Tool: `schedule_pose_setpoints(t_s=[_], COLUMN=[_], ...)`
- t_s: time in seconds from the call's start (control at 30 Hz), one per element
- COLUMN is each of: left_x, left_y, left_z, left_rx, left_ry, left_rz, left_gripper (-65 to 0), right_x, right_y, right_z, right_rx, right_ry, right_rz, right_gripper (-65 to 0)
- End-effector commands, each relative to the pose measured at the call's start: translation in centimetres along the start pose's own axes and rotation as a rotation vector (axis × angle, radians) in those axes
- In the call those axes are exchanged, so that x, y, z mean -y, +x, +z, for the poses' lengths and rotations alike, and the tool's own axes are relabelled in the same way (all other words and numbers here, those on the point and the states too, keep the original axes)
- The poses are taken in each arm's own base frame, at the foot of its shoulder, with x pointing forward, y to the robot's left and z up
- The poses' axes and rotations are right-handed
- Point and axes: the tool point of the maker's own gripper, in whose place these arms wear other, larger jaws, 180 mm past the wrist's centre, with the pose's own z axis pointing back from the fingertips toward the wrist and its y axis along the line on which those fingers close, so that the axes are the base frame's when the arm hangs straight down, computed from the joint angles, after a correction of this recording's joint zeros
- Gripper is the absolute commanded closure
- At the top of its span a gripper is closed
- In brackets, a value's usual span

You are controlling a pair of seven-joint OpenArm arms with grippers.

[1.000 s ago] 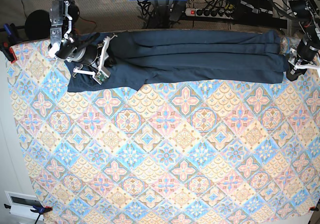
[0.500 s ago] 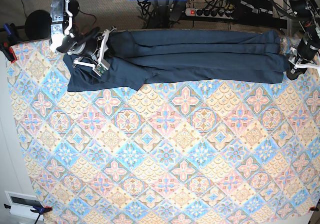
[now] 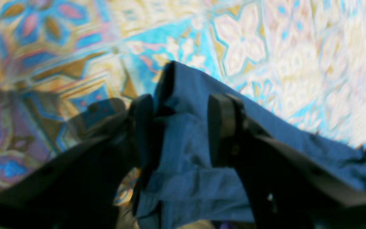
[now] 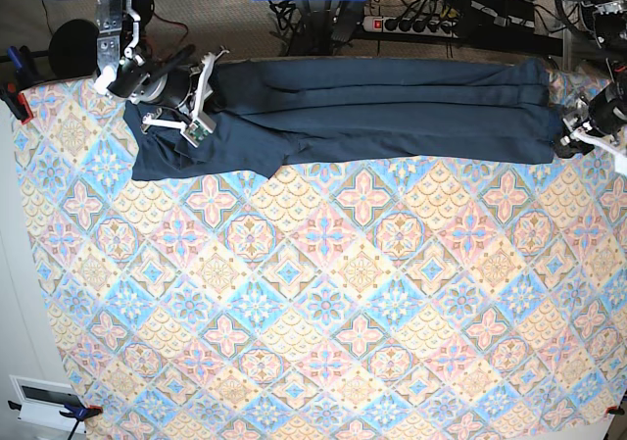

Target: Layout the t-shirt on the table in an organized manner, then fold the t-shirt properly

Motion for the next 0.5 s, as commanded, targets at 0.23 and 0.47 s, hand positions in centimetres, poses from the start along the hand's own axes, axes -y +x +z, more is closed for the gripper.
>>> schedule_pose_setpoints(t_s=[0.23, 0.47], left_x=[0.8, -2.2], left_y=[-1.1, -3.4], left_z=[-0.7, -1.5], left_rx=[-0.091, -0.137], left_ry=[-0.006, 0.043], left_rz=[-0.094, 0.016], left_gripper=[-27.6, -27.6], right_x=[0.2, 0.2], right_y=[0.8, 0.8], right_z=[0.4, 0.4], right_rx=[0.029, 0.029], right_ry=[-0.005, -0.005], right_rz=[0.013, 0.013], right_gripper=[-2.8, -2.8])
